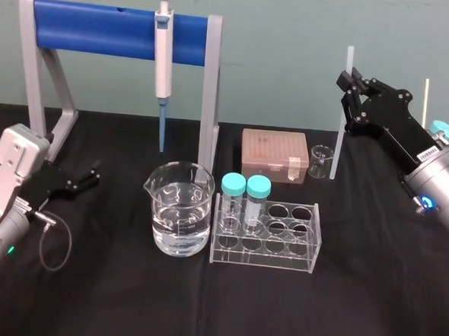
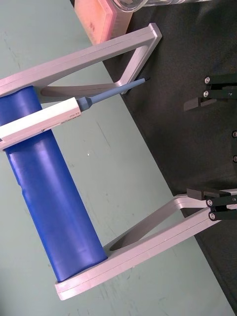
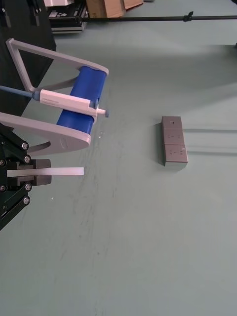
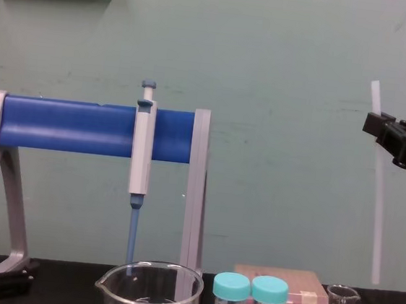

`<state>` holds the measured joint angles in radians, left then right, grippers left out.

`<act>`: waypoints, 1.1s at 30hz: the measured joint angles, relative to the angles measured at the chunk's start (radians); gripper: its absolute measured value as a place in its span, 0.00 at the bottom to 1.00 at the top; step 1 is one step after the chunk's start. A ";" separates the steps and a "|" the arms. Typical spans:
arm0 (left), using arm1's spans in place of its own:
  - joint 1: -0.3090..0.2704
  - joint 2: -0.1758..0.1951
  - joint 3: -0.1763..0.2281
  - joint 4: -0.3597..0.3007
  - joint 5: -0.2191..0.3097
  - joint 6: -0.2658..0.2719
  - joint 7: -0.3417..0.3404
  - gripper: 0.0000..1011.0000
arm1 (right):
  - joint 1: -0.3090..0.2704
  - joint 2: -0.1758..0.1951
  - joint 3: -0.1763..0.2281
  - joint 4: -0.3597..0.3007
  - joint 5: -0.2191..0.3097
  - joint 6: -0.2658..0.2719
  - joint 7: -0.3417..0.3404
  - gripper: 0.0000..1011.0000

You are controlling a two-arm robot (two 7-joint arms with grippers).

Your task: Pick up the stirring rod with one hand, then place it down.

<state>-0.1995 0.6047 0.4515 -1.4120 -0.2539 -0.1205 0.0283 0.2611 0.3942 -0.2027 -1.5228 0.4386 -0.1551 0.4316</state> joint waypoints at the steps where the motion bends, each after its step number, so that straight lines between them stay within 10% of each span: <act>1: 0.000 0.000 0.000 0.000 0.000 0.000 0.000 0.99 | -0.001 0.000 0.000 -0.002 0.000 0.000 0.000 0.07; 33: 0.000 0.000 0.000 0.000 0.000 0.000 0.000 0.99 | -0.004 0.004 -0.002 -0.001 0.017 -0.001 0.012 0.07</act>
<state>-0.1995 0.6046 0.4514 -1.4120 -0.2539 -0.1206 0.0283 0.2573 0.3980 -0.2045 -1.5241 0.4560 -0.1562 0.4437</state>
